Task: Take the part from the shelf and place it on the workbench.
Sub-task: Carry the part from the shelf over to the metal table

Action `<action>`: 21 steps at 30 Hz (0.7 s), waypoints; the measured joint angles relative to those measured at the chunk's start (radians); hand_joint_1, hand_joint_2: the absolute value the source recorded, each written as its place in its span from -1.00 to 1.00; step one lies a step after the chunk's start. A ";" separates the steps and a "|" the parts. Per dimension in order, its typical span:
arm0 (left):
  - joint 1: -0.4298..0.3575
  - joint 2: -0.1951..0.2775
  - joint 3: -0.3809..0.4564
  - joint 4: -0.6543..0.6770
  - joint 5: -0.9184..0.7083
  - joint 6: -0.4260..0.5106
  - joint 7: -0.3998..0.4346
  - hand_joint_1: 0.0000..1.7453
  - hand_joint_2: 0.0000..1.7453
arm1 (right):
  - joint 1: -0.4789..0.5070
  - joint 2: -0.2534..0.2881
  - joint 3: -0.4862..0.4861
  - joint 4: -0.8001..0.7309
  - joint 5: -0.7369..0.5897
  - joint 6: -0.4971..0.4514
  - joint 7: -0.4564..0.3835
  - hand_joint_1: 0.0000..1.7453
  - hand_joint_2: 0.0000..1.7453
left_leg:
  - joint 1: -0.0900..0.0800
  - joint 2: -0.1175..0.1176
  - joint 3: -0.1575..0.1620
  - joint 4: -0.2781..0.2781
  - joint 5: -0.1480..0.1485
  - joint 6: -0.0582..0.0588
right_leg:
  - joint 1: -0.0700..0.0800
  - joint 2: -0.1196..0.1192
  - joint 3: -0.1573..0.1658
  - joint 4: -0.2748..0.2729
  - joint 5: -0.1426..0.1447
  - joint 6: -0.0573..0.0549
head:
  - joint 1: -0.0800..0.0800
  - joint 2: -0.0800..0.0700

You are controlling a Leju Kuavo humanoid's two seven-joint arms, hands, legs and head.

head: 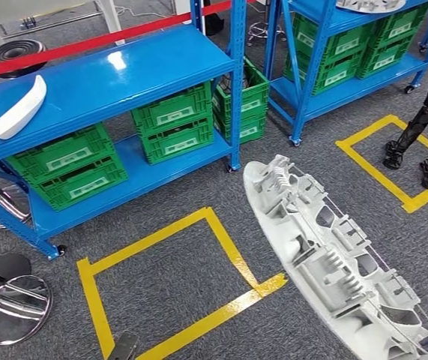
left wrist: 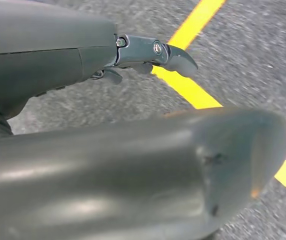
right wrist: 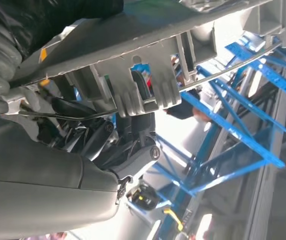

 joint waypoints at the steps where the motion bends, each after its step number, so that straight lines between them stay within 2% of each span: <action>1: -0.004 0.000 -0.002 0.000 0.000 -0.003 -0.003 -1.00 -1.00 | -0.001 0.002 0.001 -0.001 0.008 0.000 -0.001 1.00 1.00 | -0.001 -0.006 0.024 -0.051 0.035 0.006 | 0.002 0.009 -0.001 0.001 0.002 0.000 | 0.000 0.000; 2: -0.009 0.000 -0.004 0.000 -0.001 -0.005 -0.004 -1.00 -1.00 | -0.001 0.003 0.001 -0.001 0.014 0.000 0.001 1.00 1.00 | -0.002 -0.016 0.052 -0.111 0.071 0.013 | 0.004 0.016 -0.002 0.001 0.004 0.001 | 0.000 0.000; 3: -0.013 0.001 -0.006 -0.001 -0.002 -0.007 -0.004 -1.00 -1.00 | -0.002 0.005 0.002 -0.002 0.019 0.000 0.003 1.00 1.00 | -0.003 -0.034 0.078 -0.167 0.095 0.022 | 0.005 0.023 -0.003 0.002 0.006 0.002 | 0.001 0.000; 5: -0.020 0.002 -0.008 -0.001 -0.005 -0.009 -0.004 -1.00 -1.00 | -0.006 0.009 0.001 -0.004 0.028 0.000 0.006 1.00 1.00 | -0.005 -0.060 0.104 -0.234 0.112 0.034 | 0.005 0.036 -0.011 0.004 0.013 0.009 | 0.002 0.000; 6: -0.023 0.003 -0.009 -0.001 -0.007 -0.009 -0.004 -1.00 -1.00 | -0.007 0.012 0.001 -0.004 0.034 -0.001 0.008 1.00 1.00 | -0.006 -0.064 0.108 -0.247 0.110 0.037 | 0.003 0.044 -0.017 0.005 0.017 0.015 | 0.002 0.000; 7: -0.027 0.003 -0.010 -0.002 -0.008 -0.009 -0.005 -1.00 -1.00 | -0.007 0.016 0.001 -0.005 0.040 -0.001 0.009 1.00 1.00 | -0.008 -0.058 0.107 -0.254 0.112 0.038 | 0.001 0.052 -0.023 0.005 0.023 0.021 | 0.001 0.000; 9: -0.036 0.001 -0.012 -0.003 -0.008 -0.010 -0.005 -1.00 -1.00 | -0.003 0.023 0.001 -0.006 0.047 -0.002 0.009 1.00 1.00 | -0.005 -0.041 0.106 -0.267 0.123 0.040 | -0.001 0.049 -0.037 0.010 0.024 0.032 | 0.002 0.000; 10: -0.040 0.001 -0.013 -0.004 -0.007 -0.011 -0.005 -1.00 -1.00 | -0.003 0.024 0.001 -0.006 0.048 -0.002 0.009 1.00 1.00 | -0.002 -0.031 0.105 -0.273 0.130 0.043 | -0.001 0.034 -0.049 0.030 0.008 0.037 | 0.004 0.000; 12: -0.044 0.002 -0.016 -0.004 -0.008 -0.014 -0.005 -1.00 -1.00 | -0.004 0.025 0.001 -0.007 0.052 -0.002 0.010 1.00 1.00 | 0.001 -0.010 0.100 -0.279 0.138 0.047 | -0.004 -0.004 -0.095 0.129 -0.055 0.047 | 0.009 0.000; 13: -0.044 0.003 -0.018 -0.004 -0.009 -0.016 -0.004 -1.00 -1.00 | -0.006 0.025 0.001 -0.006 0.055 -0.002 0.014 1.00 1.00 | 0.001 0.002 0.096 -0.278 0.140 0.048 | -0.007 -0.015 -0.122 0.197 -0.090 0.053 | 0.010 0.000; 14: -0.043 0.003 -0.021 -0.004 -0.009 -0.018 -0.003 -1.00 -1.00 | -0.007 0.026 0.002 -0.006 0.060 -0.002 0.018 1.00 1.00 | 0.001 0.014 0.093 -0.277 0.141 0.047 | -0.010 -0.019 -0.141 0.250 -0.112 0.059 | 0.010 0.000; 15: -0.042 0.003 -0.024 -0.004 -0.010 -0.019 -0.001 -1.00 -1.00 | -0.007 0.027 0.003 -0.006 0.065 -0.002 0.023 1.00 1.00 | 0.001 0.025 0.091 -0.276 0.141 0.045 | -0.013 -0.021 -0.146 0.274 -0.116 0.063 | 0.010 0.000; 16: -0.041 0.002 -0.028 -0.005 -0.010 -0.021 0.001 -1.00 -1.00 | -0.006 0.028 0.004 -0.006 0.070 -0.002 0.028 1.00 1.00 | 0.002 0.036 0.090 -0.275 0.141 0.044 | -0.016 -0.024 -0.131 0.260 -0.102 0.068 | 0.010 0.000; 18: -0.041 0.001 -0.033 -0.005 -0.010 -0.024 0.005 -1.00 -1.00 | -0.004 0.030 0.007 -0.006 0.074 -0.002 0.036 1.00 1.00 | 0.005 0.055 0.090 -0.268 0.137 0.036 | -0.021 -0.048 -0.054 0.138 -0.050 0.075 | 0.010 0.000; 19: -0.041 0.003 -0.034 -0.005 -0.010 -0.025 0.006 -1.00 -1.00 | -0.003 0.031 0.009 -0.006 0.076 -0.002 0.039 1.00 1.00 | 0.004 0.063 0.089 -0.262 0.133 0.028 | -0.021 -0.061 -0.015 0.075 -0.033 0.074 | 0.011 0.000; 20: -0.040 0.005 -0.034 -0.006 -0.010 -0.025 0.007 -1.00 -1.00 | -0.002 0.033 0.011 -0.006 0.077 -0.002 0.042 1.00 1.00 | 0.002 0.069 0.088 -0.256 0.130 0.021 | -0.020 -0.070 0.010 0.031 -0.025 0.068 | 0.011 0.000; 21: -0.039 0.007 -0.036 -0.006 -0.010 -0.024 0.008 -1.00 -1.00 | -0.001 0.035 0.014 -0.006 0.077 -0.001 0.044 1.00 1.00 | -0.001 0.075 0.087 -0.251 0.129 0.015 | -0.018 -0.074 0.020 0.013 -0.025 0.059 | 0.010 0.000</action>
